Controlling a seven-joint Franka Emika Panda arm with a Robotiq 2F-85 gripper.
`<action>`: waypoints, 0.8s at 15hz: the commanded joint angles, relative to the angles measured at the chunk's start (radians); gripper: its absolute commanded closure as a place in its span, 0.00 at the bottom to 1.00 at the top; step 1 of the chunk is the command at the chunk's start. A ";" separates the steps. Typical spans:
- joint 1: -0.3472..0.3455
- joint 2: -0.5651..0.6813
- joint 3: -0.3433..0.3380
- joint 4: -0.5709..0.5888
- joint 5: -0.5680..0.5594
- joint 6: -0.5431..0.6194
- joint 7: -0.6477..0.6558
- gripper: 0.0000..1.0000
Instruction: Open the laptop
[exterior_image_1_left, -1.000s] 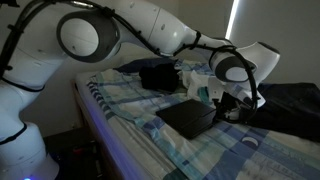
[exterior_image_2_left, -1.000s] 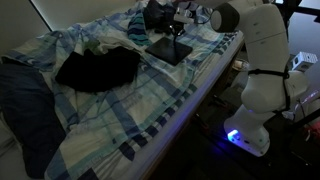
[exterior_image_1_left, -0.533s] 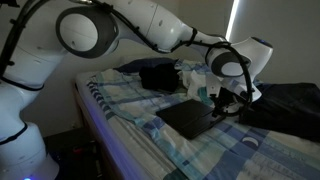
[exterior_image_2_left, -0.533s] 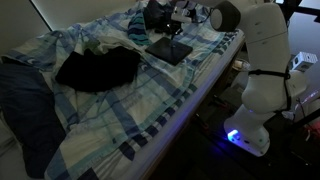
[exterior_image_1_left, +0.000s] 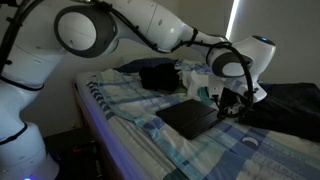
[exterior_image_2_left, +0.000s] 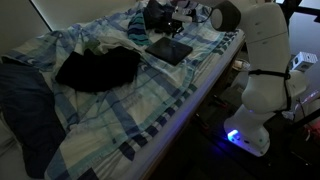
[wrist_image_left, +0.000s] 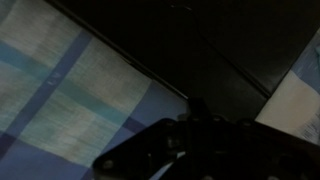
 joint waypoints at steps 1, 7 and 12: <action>0.015 -0.026 -0.019 -0.048 -0.012 0.030 0.042 1.00; 0.018 -0.024 -0.035 -0.069 -0.017 0.030 0.046 1.00; 0.021 -0.028 -0.044 -0.096 -0.019 0.029 0.044 1.00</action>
